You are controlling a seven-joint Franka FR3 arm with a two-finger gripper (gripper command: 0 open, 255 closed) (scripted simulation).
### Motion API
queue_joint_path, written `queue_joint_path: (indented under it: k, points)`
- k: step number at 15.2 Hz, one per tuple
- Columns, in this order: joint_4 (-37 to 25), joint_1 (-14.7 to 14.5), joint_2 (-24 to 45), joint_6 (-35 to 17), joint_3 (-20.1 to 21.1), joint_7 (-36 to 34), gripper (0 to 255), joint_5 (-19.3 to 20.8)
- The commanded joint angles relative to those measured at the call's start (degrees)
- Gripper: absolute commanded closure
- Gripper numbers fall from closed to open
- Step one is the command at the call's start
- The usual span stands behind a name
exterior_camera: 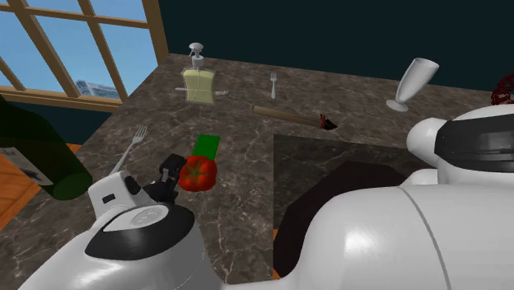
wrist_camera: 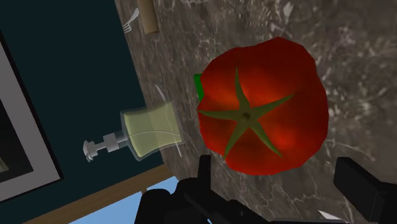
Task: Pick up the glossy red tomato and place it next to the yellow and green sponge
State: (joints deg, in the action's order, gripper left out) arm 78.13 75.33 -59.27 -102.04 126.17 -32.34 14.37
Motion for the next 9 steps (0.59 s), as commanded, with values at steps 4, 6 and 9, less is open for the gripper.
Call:
queue_joint_path:
  k: [4, 6, 9]
  points:
    - [-4.74, -0.28, -0.44, 4.71, 0.27, 0.66, 0, -0.50]
    - [-4.76, -0.27, -0.45, 4.72, 0.27, 0.66, 0, -0.50]
    - [-4.76, -0.27, -0.45, 4.72, 0.27, 0.66, 0, -0.50]
